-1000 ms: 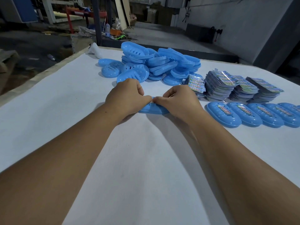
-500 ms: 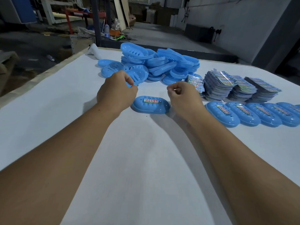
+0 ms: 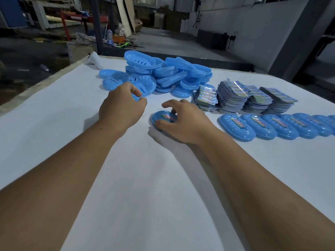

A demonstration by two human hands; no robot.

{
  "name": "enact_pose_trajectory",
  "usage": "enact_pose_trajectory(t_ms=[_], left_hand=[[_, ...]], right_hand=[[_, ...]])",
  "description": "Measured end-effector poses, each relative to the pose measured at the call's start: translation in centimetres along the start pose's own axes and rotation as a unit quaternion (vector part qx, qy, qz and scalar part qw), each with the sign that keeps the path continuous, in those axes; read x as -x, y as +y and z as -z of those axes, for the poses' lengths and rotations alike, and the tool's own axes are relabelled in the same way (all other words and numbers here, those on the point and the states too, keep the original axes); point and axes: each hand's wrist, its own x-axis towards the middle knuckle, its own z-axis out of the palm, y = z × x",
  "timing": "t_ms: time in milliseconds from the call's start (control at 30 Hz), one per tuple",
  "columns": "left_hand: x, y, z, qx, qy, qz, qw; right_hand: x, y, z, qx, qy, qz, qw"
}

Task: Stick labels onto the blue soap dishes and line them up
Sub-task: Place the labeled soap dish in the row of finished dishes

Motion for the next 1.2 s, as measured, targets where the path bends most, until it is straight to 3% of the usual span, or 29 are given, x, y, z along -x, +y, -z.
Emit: enact_pose_trajectory(t_ms=[267,500,667,1033,1200], left_hand=[[0.2,0.0,0.1,0.005,-0.014,0.009,1.000],[0.5,0.3,0.3,0.011,-0.022,0.017,1.000],[0.6,0.4,0.4,0.015,-0.026,0.019,0.999],[0.7,0.6,0.4,0.009,-0.039,0.019,0.999],[0.6,0.4,0.5,0.003,-0.041,0.022,0.999]], right_hand=[[0.5,2.6,3.1,0.139,-0.018,-0.129,0.982],[1.0,4.4,5.4,0.137,-0.036,-0.205,0.969],[1.3,4.8,5.8,0.091,-0.012,-0.222,0.971],[1.1,5.8,6.1,0.108,0.010,-0.243,0.964],[0.3,5.1,4.9,0.078,0.057,-0.184,0.978]])
